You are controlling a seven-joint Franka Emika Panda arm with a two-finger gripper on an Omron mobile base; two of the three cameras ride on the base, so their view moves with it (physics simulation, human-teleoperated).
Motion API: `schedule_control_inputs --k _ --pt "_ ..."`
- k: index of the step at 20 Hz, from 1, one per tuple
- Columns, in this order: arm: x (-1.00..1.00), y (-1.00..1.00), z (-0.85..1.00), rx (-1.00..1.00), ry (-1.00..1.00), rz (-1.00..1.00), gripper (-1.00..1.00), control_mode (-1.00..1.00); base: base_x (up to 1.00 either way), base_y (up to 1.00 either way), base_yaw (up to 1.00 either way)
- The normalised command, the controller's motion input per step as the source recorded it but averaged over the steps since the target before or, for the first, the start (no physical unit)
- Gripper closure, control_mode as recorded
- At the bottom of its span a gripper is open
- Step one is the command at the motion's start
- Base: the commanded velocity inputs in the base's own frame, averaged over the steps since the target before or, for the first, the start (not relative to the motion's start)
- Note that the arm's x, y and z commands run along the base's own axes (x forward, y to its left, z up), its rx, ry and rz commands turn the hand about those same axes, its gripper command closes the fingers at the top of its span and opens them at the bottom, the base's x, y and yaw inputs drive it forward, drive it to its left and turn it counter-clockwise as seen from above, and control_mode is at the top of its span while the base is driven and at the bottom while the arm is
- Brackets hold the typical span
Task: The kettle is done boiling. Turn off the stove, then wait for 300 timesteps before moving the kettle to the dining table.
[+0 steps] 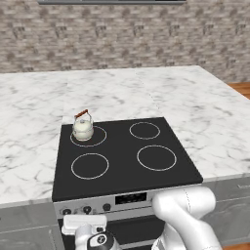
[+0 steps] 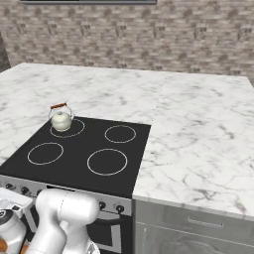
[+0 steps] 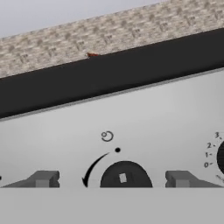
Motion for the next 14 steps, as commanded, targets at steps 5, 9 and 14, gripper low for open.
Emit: schedule_control_inputs --k 5,9,14 --pt "-0.22 0.00 0.00 0.00 -0.06 0.00 -1.00 -1.00 0.00 0.00 0.00" --pt "-0.35 0.00 0.00 0.00 -0.08 -0.02 -1.00 -1.00 0.00 0.00 0.00" --pt "-0.45 -0.01 0.01 0.00 -0.09 -0.03 -1.00 -1.00 0.00 0.00 0.00"
